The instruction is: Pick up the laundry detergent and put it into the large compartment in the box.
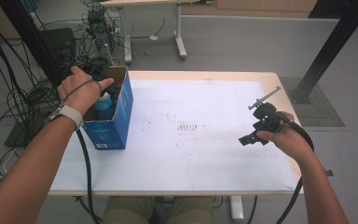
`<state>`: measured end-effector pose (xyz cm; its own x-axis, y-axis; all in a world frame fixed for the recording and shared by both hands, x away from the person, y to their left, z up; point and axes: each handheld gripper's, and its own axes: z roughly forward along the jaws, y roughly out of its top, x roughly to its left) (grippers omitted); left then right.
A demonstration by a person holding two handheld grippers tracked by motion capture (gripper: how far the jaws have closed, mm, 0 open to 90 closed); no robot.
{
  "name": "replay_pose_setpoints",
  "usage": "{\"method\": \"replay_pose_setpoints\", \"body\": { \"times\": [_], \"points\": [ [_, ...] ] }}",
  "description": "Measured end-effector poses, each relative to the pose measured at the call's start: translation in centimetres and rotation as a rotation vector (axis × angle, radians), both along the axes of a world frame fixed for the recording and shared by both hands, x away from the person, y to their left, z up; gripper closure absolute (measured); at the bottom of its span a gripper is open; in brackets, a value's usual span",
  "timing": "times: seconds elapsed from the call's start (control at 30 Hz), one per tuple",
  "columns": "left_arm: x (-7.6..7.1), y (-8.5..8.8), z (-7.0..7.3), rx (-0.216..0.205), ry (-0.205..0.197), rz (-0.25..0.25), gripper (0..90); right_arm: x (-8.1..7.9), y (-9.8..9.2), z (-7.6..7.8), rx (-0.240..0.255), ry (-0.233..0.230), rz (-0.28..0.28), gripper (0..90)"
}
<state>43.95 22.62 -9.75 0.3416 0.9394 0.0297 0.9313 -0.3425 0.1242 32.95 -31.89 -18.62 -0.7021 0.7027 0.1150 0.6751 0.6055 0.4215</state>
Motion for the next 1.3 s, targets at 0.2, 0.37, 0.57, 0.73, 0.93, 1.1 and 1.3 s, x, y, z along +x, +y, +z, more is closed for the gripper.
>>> {"method": "replay_pose_setpoints", "body": {
  "times": [0.2, 0.37, 0.57, 0.73, 0.93, 1.1, 1.3],
  "points": [
    [-0.6, -0.5, 2.5, -0.001, -0.039, -0.023, 5.8, -0.2, -0.1, 0.5, -0.005, -0.006, -0.006, 10.3],
    [-1.1, -0.5, 4.8, -0.014, -0.068, -0.046, 5.6, -0.5, -0.3, 0.9, -0.005, -0.019, -0.008, 10.3],
    [-1.8, -0.9, 7.8, -0.018, -0.105, -0.112, 5.3, -0.8, -0.5, 1.3, -0.005, -0.020, -0.018, 10.3],
    [-2.5, -1.2, 10.3, -0.041, -0.131, -0.192, 5.7, -1.0, -0.7, 1.6, -0.007, -0.021, -0.028, 10.3],
    [-3.2, -2.0, 12.6, -0.075, -0.158, -0.318, 5.1, -1.2, -0.8, 2.1, -0.007, -0.028, -0.040, 10.3],
    [-3.5, -3.3, 13.3, -0.084, -0.166, -0.410, 5.5, -1.4, -0.8, 2.4, -0.004, -0.031, -0.049, 10.3],
    [-2.7, -5.0, 13.1, -0.076, -0.129, -0.524, 6.0, -1.7, -0.9, 2.8, -0.005, -0.034, -0.054, 10.1]
  ]
}}
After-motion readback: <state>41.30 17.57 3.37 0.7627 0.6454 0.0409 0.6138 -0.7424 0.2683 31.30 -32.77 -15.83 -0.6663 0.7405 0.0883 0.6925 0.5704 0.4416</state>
